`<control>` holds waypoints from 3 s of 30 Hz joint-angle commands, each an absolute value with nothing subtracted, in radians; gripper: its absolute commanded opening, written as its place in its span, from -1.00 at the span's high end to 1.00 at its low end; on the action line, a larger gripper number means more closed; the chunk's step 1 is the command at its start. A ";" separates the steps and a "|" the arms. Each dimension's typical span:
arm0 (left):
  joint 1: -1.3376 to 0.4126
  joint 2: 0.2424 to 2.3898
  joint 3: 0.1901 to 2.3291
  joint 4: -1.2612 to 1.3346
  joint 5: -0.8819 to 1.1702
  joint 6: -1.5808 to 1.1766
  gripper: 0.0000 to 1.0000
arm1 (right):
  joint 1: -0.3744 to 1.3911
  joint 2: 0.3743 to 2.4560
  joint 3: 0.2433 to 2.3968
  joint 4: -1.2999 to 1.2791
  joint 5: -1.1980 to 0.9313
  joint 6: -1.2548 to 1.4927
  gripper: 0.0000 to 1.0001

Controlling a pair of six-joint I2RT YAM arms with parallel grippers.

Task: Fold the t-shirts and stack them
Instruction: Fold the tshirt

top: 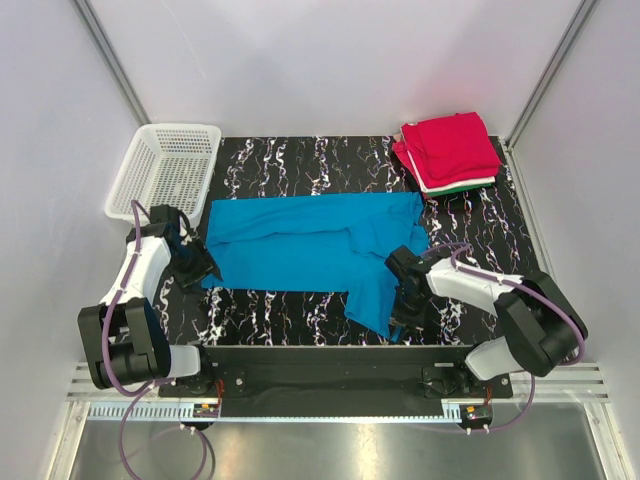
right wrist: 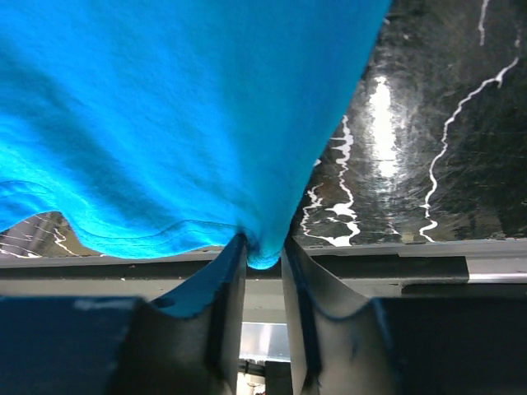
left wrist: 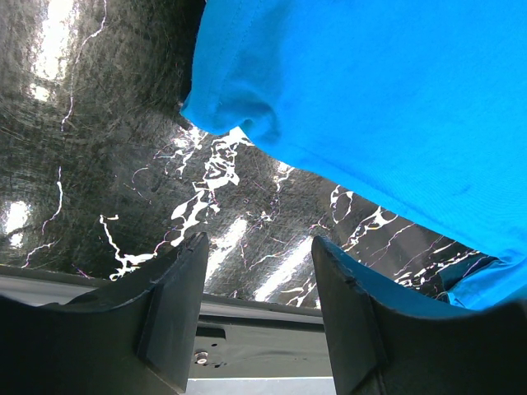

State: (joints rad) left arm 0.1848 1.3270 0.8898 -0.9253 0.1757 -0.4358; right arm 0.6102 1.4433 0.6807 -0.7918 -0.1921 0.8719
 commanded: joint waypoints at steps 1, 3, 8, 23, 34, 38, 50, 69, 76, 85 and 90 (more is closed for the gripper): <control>0.190 1.330 0.914 -0.914 0.192 -0.422 -0.15 | 0.623 1.457 0.718 -0.772 -0.163 0.876 0.40; 0.192 1.330 0.916 -0.913 0.190 -0.422 -0.15 | 0.624 1.462 0.718 -0.770 -0.163 0.874 0.43; 0.190 1.330 0.913 -0.914 0.187 -0.425 -0.15 | 0.627 1.471 0.721 -0.769 -0.166 0.874 0.79; 0.232 1.364 0.917 -0.950 0.003 -0.477 -0.19 | 0.626 1.463 0.719 -0.767 -0.175 0.868 1.00; 0.241 1.457 0.916 -0.891 0.012 -0.469 -0.15 | 0.627 1.462 0.723 -0.765 -0.187 0.864 1.00; 0.239 1.476 0.916 -0.871 0.020 -0.466 -0.10 | 0.626 1.465 0.722 -0.765 -0.190 0.864 1.00; 0.239 1.545 0.934 -0.831 0.054 -0.462 0.03 | 0.627 1.489 0.741 -0.765 -0.198 0.856 1.00; 0.239 1.615 0.954 -0.810 0.067 -0.453 0.47 | 0.627 1.519 0.756 -0.764 -0.201 0.847 1.00; 0.238 1.620 0.959 -0.811 0.066 -0.448 0.74 | 0.627 1.523 0.764 -0.764 -0.202 0.842 1.00; 0.239 1.611 0.951 -0.818 0.041 -0.446 1.00 | 0.627 1.506 0.769 -0.779 -0.181 0.847 1.00; 0.238 1.606 0.956 -0.818 0.044 -0.449 1.00 | 0.627 1.491 0.767 -0.785 -0.173 0.854 1.00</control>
State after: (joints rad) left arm 0.2340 1.6207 0.9257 -0.8314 0.0528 -0.4564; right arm 0.6155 1.5143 0.7403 -0.7837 -0.2073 0.8520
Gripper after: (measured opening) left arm 0.009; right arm 0.017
